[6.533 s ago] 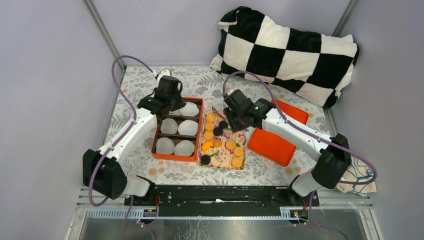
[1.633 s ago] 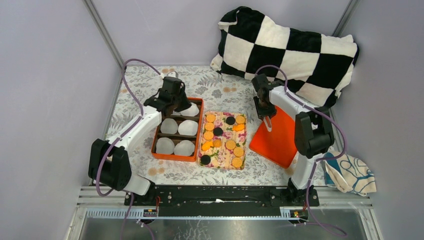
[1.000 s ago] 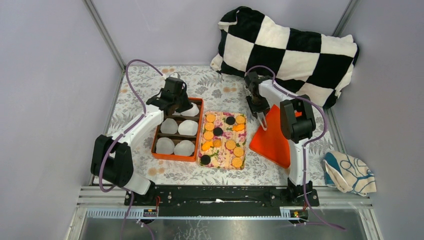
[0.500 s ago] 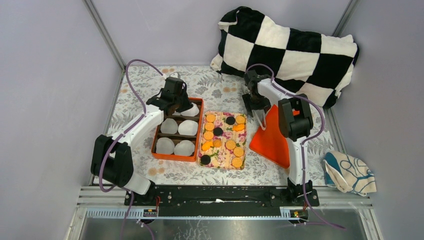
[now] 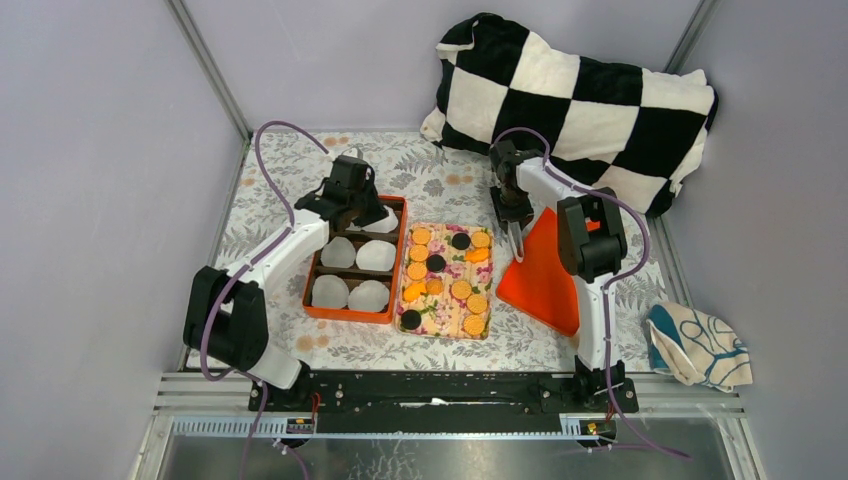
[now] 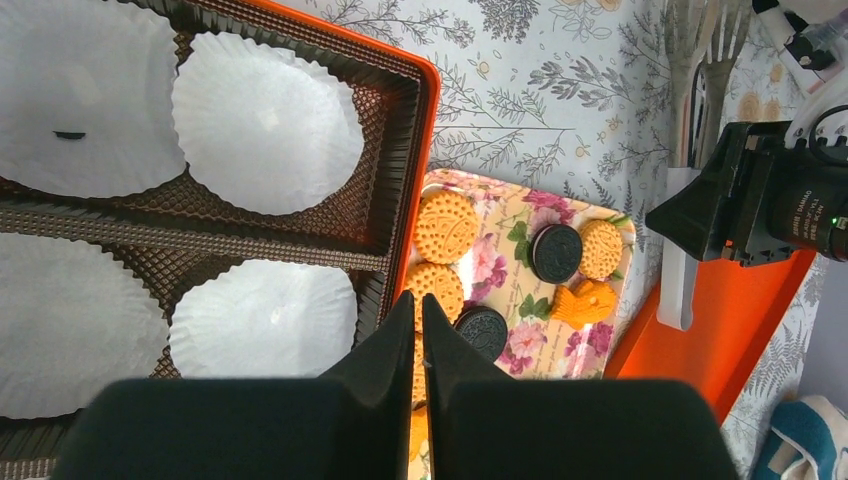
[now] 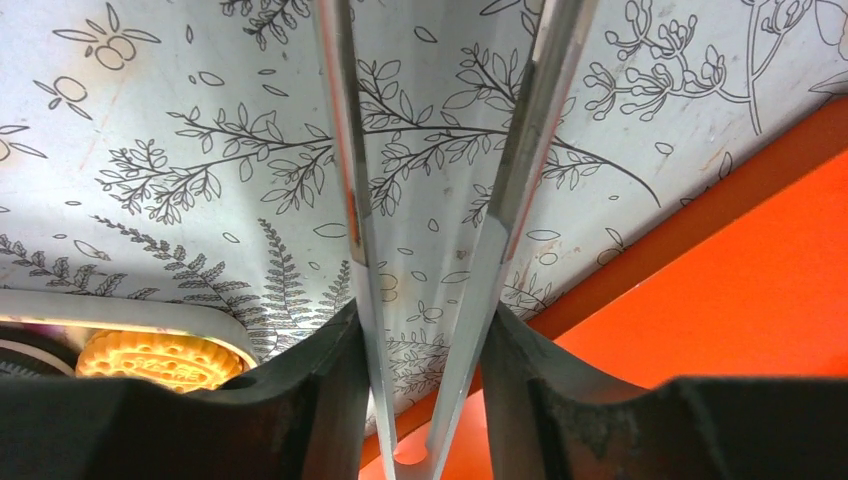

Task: Pack the cookies

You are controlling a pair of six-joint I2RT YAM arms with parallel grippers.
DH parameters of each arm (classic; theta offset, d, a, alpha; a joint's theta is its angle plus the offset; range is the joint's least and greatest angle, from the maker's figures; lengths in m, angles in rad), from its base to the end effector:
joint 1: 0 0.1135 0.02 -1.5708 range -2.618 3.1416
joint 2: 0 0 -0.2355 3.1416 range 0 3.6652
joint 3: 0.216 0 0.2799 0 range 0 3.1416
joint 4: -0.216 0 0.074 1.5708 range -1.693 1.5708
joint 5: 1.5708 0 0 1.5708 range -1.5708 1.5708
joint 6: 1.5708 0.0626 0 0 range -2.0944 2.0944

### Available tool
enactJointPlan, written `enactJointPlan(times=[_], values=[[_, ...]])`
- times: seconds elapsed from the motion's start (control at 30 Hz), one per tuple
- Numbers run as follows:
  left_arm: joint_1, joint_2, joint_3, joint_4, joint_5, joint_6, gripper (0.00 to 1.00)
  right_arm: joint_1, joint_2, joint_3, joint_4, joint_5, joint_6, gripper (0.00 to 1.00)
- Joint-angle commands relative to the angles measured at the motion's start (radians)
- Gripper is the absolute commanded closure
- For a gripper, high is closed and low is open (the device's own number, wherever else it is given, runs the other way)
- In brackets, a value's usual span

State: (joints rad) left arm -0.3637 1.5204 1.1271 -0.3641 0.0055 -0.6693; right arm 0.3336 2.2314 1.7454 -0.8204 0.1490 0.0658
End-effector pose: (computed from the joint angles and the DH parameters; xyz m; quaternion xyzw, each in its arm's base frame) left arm 0.3577 -0.1365 0.2055 -0.1387 0.9079 -0.1976 0.3427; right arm 0.4469 0.1450 0.0936 -0.1222 0.9810 -0.0462 0.1435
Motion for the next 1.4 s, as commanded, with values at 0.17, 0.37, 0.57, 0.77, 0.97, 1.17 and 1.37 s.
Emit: enactJointPlan(times=[0.17, 0.37, 0.57, 0.77, 0.97, 1.17, 1.37], values=[[0.006, 0.009, -0.005, 0.046, 0.032, -0.009, 0.92, 0.004, -0.049, -0.068, -0.007, -0.033, 0.028, 0.65], [0.006, 0.010, -0.003, 0.046, 0.038, -0.010, 0.92, 0.050, -0.233, -0.080, -0.003, -0.011, 0.026, 0.70], [0.006, -0.007, 0.014, 0.031, 0.028, 0.002, 0.92, 0.175, -0.339, -0.040, -0.046, 0.044, 0.040, 0.70], [0.006, -0.041, 0.009, 0.024, 0.027, 0.008, 0.92, 0.230, -0.355, 0.065, -0.155, 0.042, 0.070, 0.67], [0.006, -0.087, -0.003, 0.015, 0.032, 0.004, 0.92, 0.243, -0.280, 0.111, -0.263, 0.068, 0.069, 0.66], [0.006, -0.146, -0.043, 0.038, 0.033, -0.007, 0.91, 0.282, -0.323, -0.012, -0.163, 0.050, 0.085, 0.67], [-0.005, -0.076, 0.008, 0.179, 0.117, -0.041, 0.91, 0.319, -0.399, -0.053, -0.121, -0.074, 0.071, 0.67]])
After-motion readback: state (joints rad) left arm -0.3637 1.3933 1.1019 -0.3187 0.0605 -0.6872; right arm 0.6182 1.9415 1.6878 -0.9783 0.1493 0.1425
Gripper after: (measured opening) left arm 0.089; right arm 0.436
